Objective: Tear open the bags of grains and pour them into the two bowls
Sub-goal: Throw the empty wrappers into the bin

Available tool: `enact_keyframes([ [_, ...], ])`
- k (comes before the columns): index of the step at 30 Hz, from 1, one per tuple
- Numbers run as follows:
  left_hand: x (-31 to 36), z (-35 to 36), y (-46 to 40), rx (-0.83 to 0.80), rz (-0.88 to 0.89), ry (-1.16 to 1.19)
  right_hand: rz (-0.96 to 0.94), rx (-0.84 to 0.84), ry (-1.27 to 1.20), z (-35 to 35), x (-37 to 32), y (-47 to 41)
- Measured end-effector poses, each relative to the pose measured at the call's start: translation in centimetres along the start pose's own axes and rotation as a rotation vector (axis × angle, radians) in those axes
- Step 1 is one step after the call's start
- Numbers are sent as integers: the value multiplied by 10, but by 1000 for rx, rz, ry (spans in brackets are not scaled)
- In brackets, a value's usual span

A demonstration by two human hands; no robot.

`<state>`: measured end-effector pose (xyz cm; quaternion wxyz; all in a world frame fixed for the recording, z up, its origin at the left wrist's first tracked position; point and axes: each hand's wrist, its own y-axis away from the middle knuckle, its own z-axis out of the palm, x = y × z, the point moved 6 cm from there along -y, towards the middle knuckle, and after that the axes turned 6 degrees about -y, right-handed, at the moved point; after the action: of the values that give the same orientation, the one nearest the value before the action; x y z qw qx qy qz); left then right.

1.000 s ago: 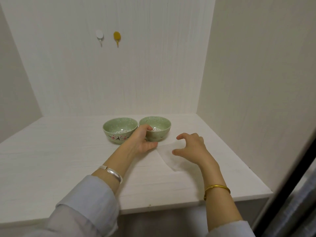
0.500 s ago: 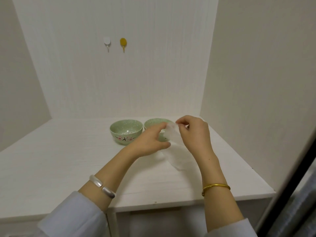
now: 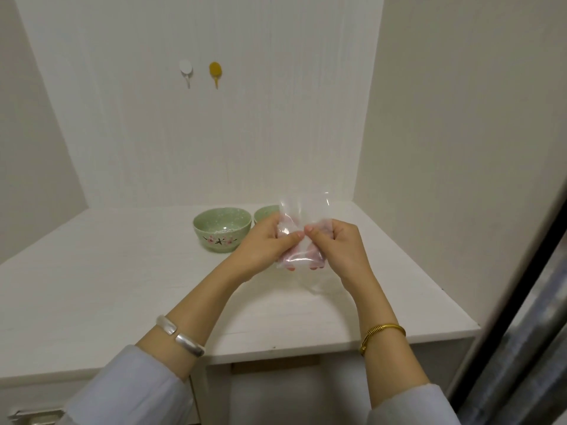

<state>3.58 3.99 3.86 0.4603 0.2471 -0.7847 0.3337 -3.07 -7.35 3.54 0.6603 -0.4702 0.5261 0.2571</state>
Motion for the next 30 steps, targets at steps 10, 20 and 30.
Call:
enact_keyframes([
  [10,8,16,21,9,76,141,2,55,131,-14,-10,26],
  [20,32,93,65,-72,190,335,-74,105,93,-81,-22,105],
  [30,56,195,94,-357,39,667,-55,224,-245,-153,-27,187],
])
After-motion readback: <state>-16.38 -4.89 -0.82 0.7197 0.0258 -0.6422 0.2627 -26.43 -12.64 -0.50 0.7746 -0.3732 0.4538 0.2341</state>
